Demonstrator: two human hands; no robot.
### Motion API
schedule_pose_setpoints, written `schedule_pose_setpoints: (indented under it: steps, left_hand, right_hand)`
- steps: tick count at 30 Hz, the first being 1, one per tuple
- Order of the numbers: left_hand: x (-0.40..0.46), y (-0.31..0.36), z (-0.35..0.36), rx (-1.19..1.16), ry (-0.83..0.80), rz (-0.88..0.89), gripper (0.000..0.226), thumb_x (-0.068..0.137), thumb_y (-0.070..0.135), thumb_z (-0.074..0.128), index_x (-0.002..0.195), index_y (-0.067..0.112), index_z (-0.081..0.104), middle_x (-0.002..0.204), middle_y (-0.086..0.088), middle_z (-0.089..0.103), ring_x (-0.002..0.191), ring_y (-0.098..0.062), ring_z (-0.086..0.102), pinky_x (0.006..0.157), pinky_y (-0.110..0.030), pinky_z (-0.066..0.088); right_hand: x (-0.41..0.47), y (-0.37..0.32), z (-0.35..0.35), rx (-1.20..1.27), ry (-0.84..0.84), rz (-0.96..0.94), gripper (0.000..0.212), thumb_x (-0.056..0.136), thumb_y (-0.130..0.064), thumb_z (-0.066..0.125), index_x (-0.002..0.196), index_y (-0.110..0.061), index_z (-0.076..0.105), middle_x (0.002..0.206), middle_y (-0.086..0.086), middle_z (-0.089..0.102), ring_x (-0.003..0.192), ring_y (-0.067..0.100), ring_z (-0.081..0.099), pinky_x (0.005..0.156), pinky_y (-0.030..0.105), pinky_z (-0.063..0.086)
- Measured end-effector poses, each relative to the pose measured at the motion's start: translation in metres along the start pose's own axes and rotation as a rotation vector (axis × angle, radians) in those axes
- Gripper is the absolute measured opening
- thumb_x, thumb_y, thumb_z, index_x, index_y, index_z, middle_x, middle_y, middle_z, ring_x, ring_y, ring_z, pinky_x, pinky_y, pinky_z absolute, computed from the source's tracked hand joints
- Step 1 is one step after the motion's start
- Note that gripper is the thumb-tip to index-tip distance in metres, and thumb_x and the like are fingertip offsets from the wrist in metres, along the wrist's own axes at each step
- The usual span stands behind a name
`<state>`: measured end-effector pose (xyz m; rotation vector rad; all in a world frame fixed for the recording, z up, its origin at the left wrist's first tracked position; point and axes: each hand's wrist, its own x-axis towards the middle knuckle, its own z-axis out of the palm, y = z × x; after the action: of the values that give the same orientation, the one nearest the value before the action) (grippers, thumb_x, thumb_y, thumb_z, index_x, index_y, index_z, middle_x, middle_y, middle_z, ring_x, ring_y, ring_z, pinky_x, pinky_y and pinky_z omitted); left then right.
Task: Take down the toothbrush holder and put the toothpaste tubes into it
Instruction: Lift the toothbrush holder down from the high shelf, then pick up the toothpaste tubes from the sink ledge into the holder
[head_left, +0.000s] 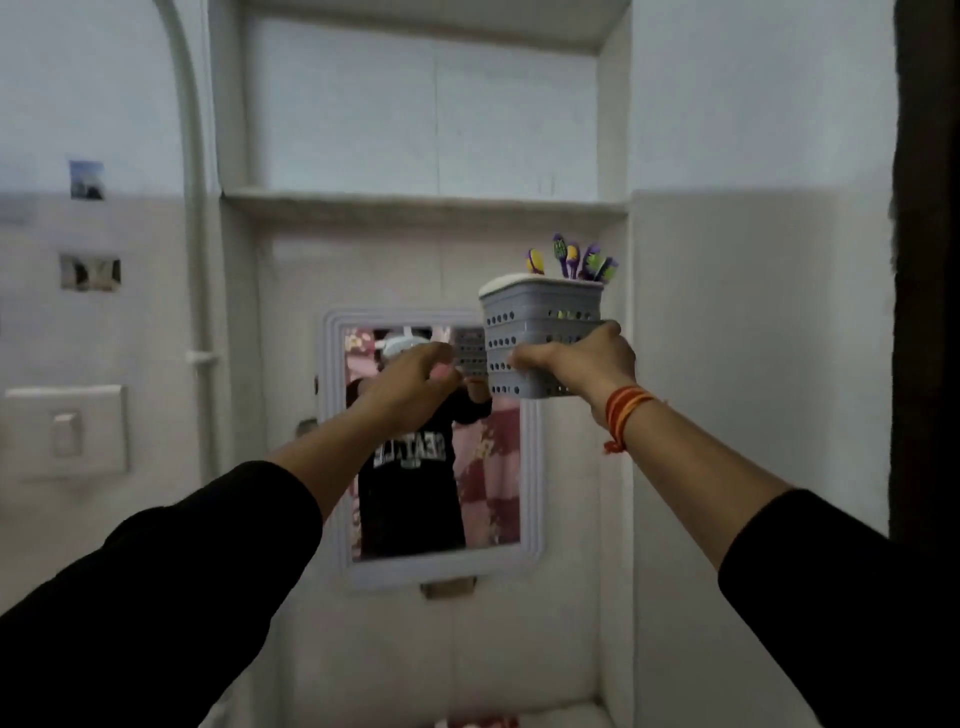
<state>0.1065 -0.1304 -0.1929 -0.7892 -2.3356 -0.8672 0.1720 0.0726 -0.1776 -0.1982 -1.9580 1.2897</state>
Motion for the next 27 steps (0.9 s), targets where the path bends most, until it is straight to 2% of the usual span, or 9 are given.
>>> schedule_pose_setpoints:
  steps: [5, 7, 9, 12, 16, 20, 23, 25, 27]
  left_hand:
    - [-0.073, -0.060, 0.066, -0.089, -0.171, -0.156, 0.031, 0.098, 0.028, 0.058, 0.126, 0.016, 0.065, 0.123, 0.002, 0.062, 0.111, -0.016, 0.059, 0.087, -0.028, 0.045]
    - [-0.099, -0.087, 0.101, -0.073, -0.250, -0.216, 0.032, 0.096, 0.025, 0.063, 0.126, 0.018, 0.067, 0.122, 0.005, 0.064, 0.110, -0.011, 0.059, 0.087, -0.024, 0.044]
    - [-0.121, -0.115, 0.139, -0.064, -0.336, -0.272, 0.031, 0.093, 0.025, 0.066, 0.123, 0.018, 0.070, 0.125, 0.003, 0.068, 0.111, -0.014, 0.064, 0.090, -0.027, 0.050]
    - [-0.141, -0.150, 0.194, -0.007, -0.476, -0.348, 0.028, 0.090, 0.026, 0.069, 0.116, 0.017, 0.073, 0.124, -0.003, 0.073, 0.115, -0.019, 0.067, 0.099, -0.028, 0.051]
    - [-0.148, -0.188, 0.266, 0.107, -0.711, -0.396, 0.030, 0.090, 0.017, 0.068, 0.119, 0.010, 0.075, 0.124, -0.007, 0.074, 0.118, -0.021, 0.066, 0.096, -0.017, 0.042]
    - [-0.148, -0.220, 0.331, 0.191, -0.876, -0.448, 0.029, 0.087, 0.015, 0.067, 0.113, 0.007, 0.076, 0.119, -0.012, 0.075, 0.110, -0.028, 0.069, 0.093, -0.028, 0.049]
    - [-0.147, -0.235, 0.374, 0.234, -0.977, -0.427, 0.037, 0.087, 0.033, 0.066, 0.120, 0.016, 0.071, 0.120, -0.013, 0.072, 0.107, -0.029, 0.068, 0.092, -0.035, 0.054]
    - [-0.145, -0.240, 0.397, 0.297, -1.023, -0.339, 0.047, 0.089, 0.042, 0.062, 0.130, 0.020, 0.064, 0.128, -0.011, 0.065, 0.116, -0.032, 0.063, 0.098, -0.040, 0.052]
    - [-0.143, -0.246, 0.417, 0.394, -1.037, -0.254, 0.046, 0.092, 0.044, 0.057, 0.132, 0.022, 0.061, 0.130, -0.010, 0.063, 0.118, -0.031, 0.062, 0.097, -0.042, 0.052]
  right_hand:
    - [-0.061, 0.112, 0.041, -0.005, -0.030, 0.106, 0.114, 0.035, -0.053, 0.096, 0.130, -0.006, 0.053, 0.124, 0.005, 0.066, 0.110, 0.026, 0.068, 0.093, 0.043, 0.062]
    - [-0.084, 0.168, 0.058, -0.035, -0.039, 0.140, 0.126, 0.019, -0.069, 0.094, 0.125, -0.012, 0.058, 0.118, 0.003, 0.069, 0.104, 0.022, 0.070, 0.085, 0.043, 0.066]
    - [-0.105, 0.229, 0.075, -0.069, -0.061, 0.177, 0.131, 0.014, -0.078, 0.089, 0.123, -0.014, 0.058, 0.119, 0.005, 0.067, 0.104, 0.022, 0.070, 0.081, 0.044, 0.067]
    - [-0.142, 0.290, 0.087, -0.095, -0.062, 0.198, 0.119, 0.029, -0.051, 0.098, 0.127, -0.009, 0.048, 0.128, 0.012, 0.057, 0.110, 0.028, 0.066, 0.085, 0.046, 0.064]
    - [-0.185, 0.375, 0.105, -0.104, -0.077, 0.280, 0.113, 0.036, -0.030, 0.104, 0.131, -0.006, 0.046, 0.129, 0.016, 0.057, 0.111, 0.031, 0.065, 0.082, 0.034, 0.057]
    - [-0.227, 0.440, 0.117, -0.069, -0.114, 0.395, 0.119, 0.031, -0.019, 0.107, 0.132, 0.000, 0.047, 0.120, 0.012, 0.056, 0.105, 0.018, 0.058, 0.084, 0.028, 0.050]
    - [-0.248, 0.473, 0.125, -0.044, -0.152, 0.423, 0.122, 0.026, -0.003, 0.107, 0.131, 0.006, 0.046, 0.115, 0.005, 0.052, 0.105, 0.020, 0.060, 0.081, 0.013, 0.052]
    - [-0.259, 0.492, 0.131, -0.005, -0.181, 0.457, 0.124, 0.023, 0.000, 0.107, 0.130, 0.007, 0.044, 0.114, 0.001, 0.054, 0.104, 0.024, 0.063, 0.078, -0.004, 0.050]
    - [-0.265, 0.506, 0.132, 0.036, -0.253, 0.479, 0.131, 0.021, -0.013, 0.109, 0.132, 0.001, 0.041, 0.118, -0.001, 0.055, 0.104, 0.015, 0.064, 0.084, 0.001, 0.055]
